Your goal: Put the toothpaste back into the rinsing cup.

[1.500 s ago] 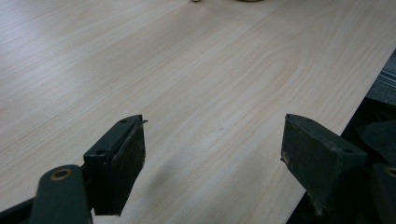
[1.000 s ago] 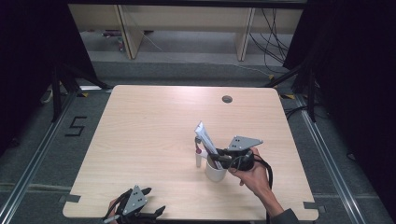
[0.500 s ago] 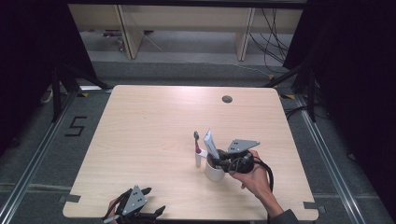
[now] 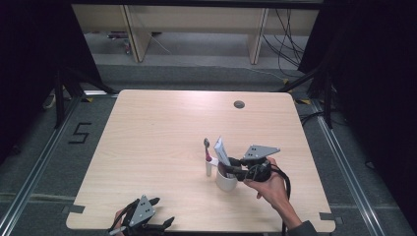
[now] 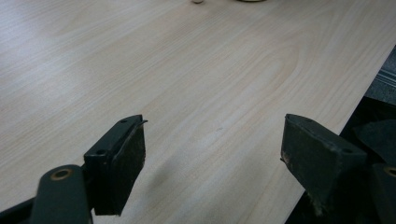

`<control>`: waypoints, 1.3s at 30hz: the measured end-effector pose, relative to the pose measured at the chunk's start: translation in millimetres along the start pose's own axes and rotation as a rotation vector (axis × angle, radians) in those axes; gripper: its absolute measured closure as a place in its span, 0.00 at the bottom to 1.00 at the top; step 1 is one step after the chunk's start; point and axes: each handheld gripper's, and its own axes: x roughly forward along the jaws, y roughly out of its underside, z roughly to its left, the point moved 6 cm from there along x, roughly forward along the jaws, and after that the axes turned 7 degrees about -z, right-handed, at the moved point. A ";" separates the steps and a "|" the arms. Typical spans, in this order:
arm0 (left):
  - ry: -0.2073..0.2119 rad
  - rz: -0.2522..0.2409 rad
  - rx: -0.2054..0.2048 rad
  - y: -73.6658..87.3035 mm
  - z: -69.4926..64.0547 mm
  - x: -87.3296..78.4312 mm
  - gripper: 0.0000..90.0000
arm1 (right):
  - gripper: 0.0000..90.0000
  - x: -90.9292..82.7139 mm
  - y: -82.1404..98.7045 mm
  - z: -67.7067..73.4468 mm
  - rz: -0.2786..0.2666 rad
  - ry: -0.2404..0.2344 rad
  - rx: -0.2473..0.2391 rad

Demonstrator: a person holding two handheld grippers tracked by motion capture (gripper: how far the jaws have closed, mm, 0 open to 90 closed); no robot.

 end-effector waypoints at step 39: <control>-0.006 -0.008 -0.010 -0.7 1.1 -0.9 0.24 | 0.43 -53.8 -7.3 -19.3 -0.103 0.125 0.081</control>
